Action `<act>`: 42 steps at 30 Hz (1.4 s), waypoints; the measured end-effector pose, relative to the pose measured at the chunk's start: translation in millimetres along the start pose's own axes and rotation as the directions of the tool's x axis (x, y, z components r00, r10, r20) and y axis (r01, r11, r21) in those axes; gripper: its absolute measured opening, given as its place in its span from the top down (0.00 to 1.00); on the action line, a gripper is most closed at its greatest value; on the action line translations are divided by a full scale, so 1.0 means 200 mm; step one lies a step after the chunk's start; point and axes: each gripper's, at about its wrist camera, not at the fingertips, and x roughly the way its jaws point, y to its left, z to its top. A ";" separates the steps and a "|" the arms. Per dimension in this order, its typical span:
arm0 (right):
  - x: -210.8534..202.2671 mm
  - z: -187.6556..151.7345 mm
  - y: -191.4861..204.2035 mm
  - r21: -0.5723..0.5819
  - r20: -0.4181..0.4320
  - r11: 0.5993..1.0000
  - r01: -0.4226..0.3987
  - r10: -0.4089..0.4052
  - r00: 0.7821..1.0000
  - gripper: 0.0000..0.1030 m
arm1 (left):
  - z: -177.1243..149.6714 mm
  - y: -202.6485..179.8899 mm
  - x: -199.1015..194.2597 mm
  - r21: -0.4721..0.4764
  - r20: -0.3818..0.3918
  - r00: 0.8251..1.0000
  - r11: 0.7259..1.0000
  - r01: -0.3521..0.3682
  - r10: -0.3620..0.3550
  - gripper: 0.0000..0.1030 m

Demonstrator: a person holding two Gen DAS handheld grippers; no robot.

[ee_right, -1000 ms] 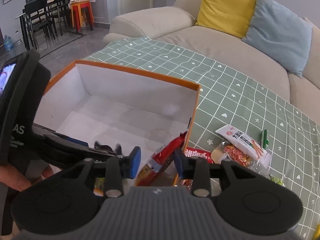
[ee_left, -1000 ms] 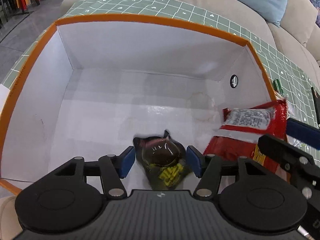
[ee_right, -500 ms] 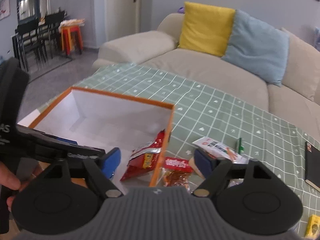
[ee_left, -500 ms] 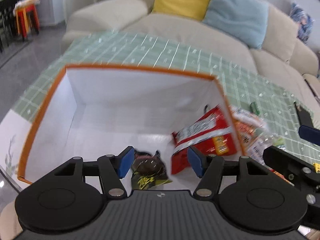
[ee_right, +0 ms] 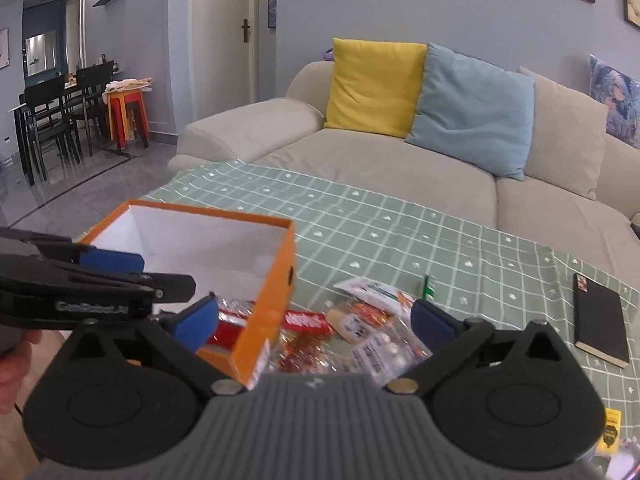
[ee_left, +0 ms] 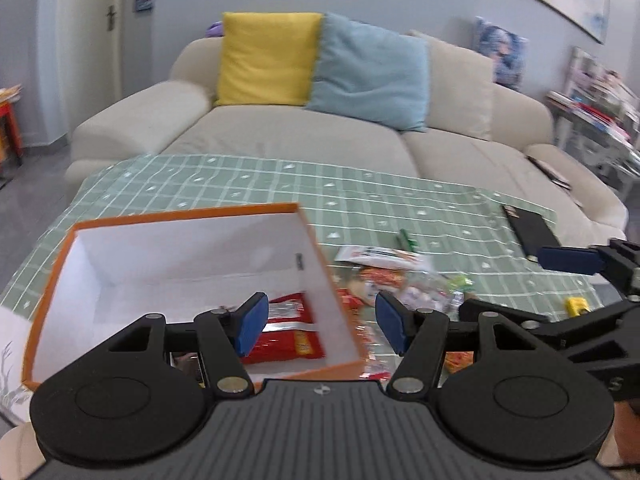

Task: Organize snacks
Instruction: 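Move both tools back over the remaining snack pile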

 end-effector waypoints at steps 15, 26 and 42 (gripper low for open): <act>0.08 -0.40 -0.29 0.093 -0.160 0.988 0.125 -0.109 0.981 0.04 | -0.23 -0.36 0.11 0.165 -0.083 0.990 0.978 0.127 -0.115 0.30; 0.20 -0.52 -0.46 0.233 -0.288 0.959 0.159 -0.088 0.954 0.10 | -0.34 -0.42 0.26 0.214 -0.157 0.979 0.963 0.164 -0.132 0.30; 0.47 -0.46 -0.51 0.217 -0.351 0.971 0.096 -0.014 0.936 0.29 | -0.34 -0.53 0.39 0.370 -0.115 0.993 0.926 0.070 -0.029 0.30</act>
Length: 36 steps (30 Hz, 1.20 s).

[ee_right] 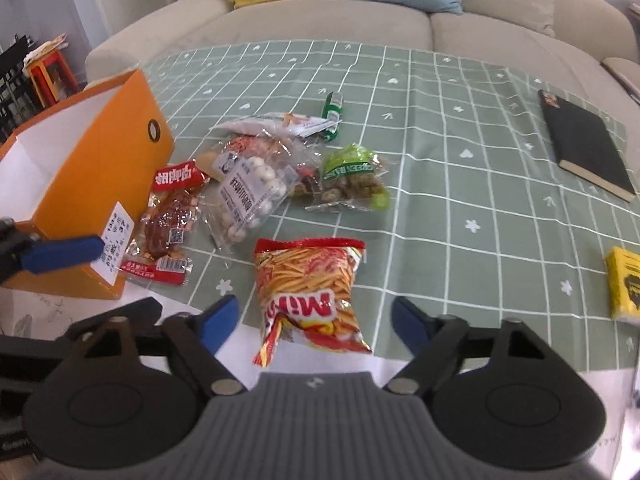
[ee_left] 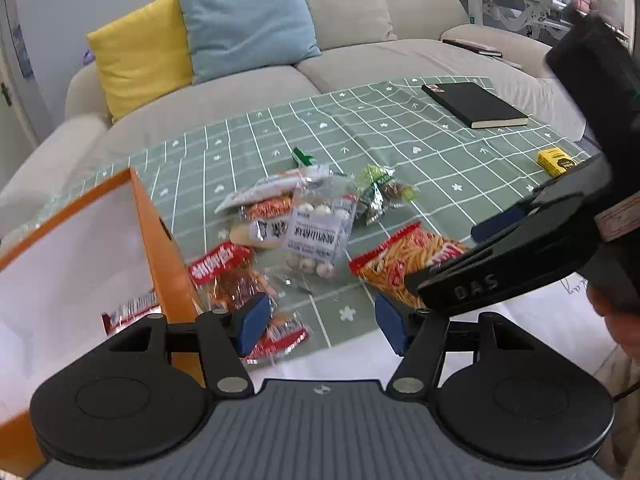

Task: Organize snacks
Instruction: 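Move both tools back over the remaining snack pile, then grasp the clear candy-ball bag with the left gripper while the right gripper grasps the red Mi stick-snack bag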

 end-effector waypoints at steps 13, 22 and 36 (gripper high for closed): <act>0.05 0.01 -0.17 0.138 -0.021 0.989 0.047 -0.044 0.999 0.51 | 0.18 0.00 0.21 0.038 -0.048 0.999 0.999 0.023 -0.022 0.26; 0.07 0.04 -0.19 0.140 0.027 0.990 0.035 -0.039 0.999 0.41 | 0.28 0.06 0.43 -0.003 -0.155 0.988 1.000 0.014 -0.014 0.17; 0.13 0.03 -0.18 0.120 -0.002 0.992 0.043 -0.043 0.999 0.49 | 0.28 0.09 0.63 -0.031 -0.220 0.974 0.998 0.050 -0.056 0.22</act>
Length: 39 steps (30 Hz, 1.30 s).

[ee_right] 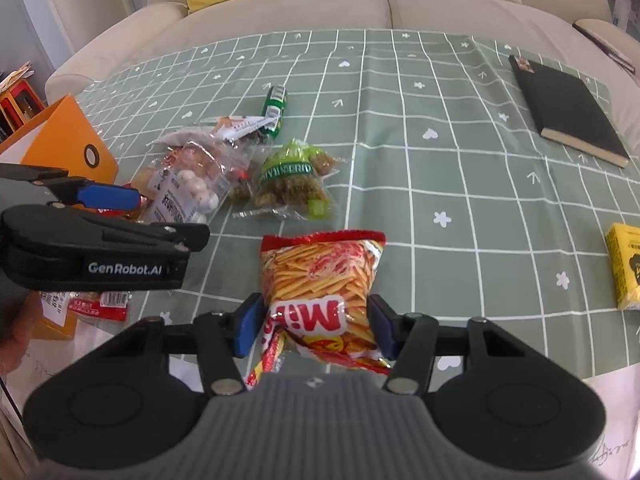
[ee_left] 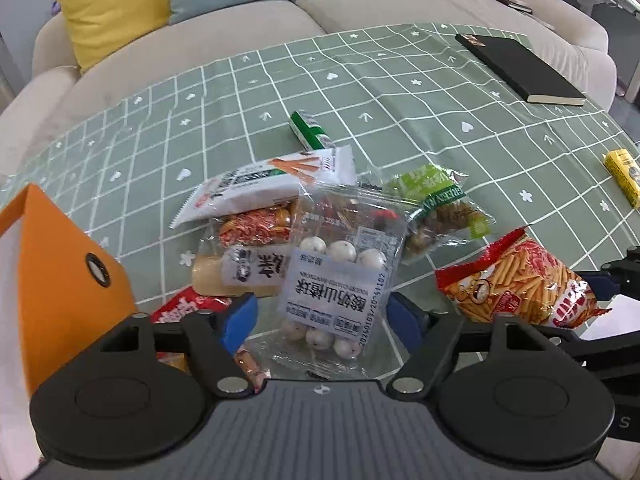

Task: Organize snacks
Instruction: 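Grasp the clear candy-ball bag with the left gripper while the right gripper grasps the red Mi stick-snack bag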

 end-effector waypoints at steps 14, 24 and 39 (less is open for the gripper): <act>-0.01 0.00 0.01 0.007 -0.001 1.000 -0.020 0.020 1.000 0.55 | -0.08 -0.05 -0.09 -0.027 0.050 0.998 0.999 0.048 -0.046 0.70; -0.02 -0.02 0.02 0.001 -0.021 1.000 -0.021 0.021 1.000 0.55 | -0.16 -0.08 -0.17 0.010 0.031 0.999 0.999 0.033 -0.034 0.88; -0.07 -0.07 0.01 0.022 -0.060 1.000 -0.023 0.024 0.998 0.55 | -0.33 -0.21 -0.33 0.171 -0.031 0.991 0.976 0.135 -0.131 0.75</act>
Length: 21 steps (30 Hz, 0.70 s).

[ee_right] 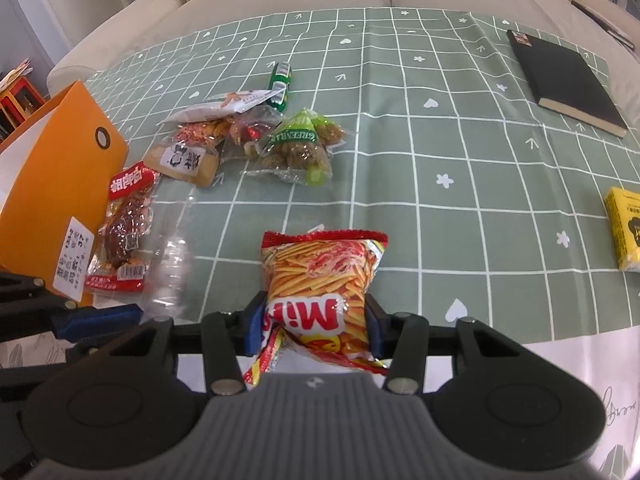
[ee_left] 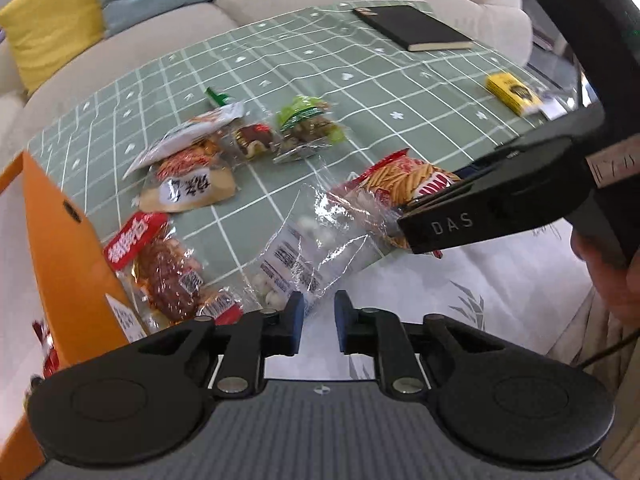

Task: Organize snacks
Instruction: 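Grasp the clear candy-ball bag with the left gripper while the right gripper grasps the red Mi stick-snack bag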

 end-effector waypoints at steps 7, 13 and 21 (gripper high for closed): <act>-0.02 -0.01 -0.04 0.047 -0.009 0.999 -0.006 0.006 1.000 0.55 | 0.03 0.01 -0.04 0.160 0.061 0.998 0.987 0.013 -0.023 0.21; -0.01 0.00 -0.03 0.043 -0.012 0.999 -0.008 0.009 1.000 0.55 | 0.09 0.00 0.05 0.358 -0.023 1.000 0.933 0.026 -0.019 0.15; 0.01 0.00 -0.04 0.052 -0.009 0.999 -0.014 0.015 1.000 0.54 | 0.15 -0.03 0.22 0.520 -0.166 0.986 0.850 0.088 0.000 0.14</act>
